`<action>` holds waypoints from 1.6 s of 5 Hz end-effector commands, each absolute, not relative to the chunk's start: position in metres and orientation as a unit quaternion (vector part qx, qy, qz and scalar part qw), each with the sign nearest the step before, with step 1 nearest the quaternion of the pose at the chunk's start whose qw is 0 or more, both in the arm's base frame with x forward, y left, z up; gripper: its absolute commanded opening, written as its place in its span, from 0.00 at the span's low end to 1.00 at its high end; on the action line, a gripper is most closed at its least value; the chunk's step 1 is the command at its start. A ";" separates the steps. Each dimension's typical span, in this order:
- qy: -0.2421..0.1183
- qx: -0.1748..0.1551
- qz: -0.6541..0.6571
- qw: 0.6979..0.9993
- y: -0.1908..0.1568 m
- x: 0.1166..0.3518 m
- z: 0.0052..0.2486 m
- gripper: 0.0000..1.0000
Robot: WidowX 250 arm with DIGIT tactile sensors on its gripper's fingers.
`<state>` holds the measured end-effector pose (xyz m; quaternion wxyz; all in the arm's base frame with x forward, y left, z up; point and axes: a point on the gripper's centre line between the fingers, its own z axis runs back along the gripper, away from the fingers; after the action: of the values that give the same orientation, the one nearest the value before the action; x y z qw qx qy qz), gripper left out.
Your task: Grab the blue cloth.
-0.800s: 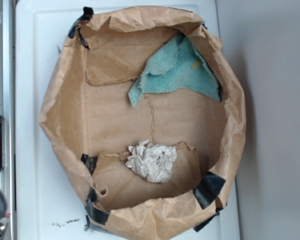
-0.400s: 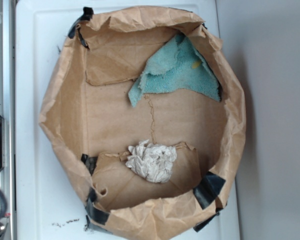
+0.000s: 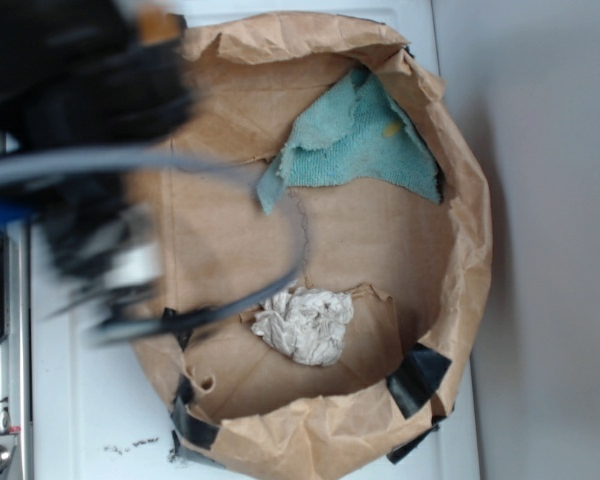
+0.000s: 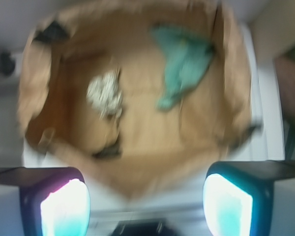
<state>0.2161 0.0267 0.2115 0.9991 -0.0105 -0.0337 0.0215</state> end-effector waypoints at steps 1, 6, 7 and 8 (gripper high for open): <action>-0.057 -0.007 0.030 0.998 0.033 0.219 0.224 1.00; -0.037 0.002 0.008 0.999 0.040 0.327 0.059 1.00; -0.030 -0.004 0.012 0.999 0.034 0.340 0.039 1.00; -0.026 -0.003 0.013 1.000 0.026 0.341 0.028 0.22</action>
<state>0.3281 0.0376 0.0189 0.9995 -0.0048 0.0057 0.0301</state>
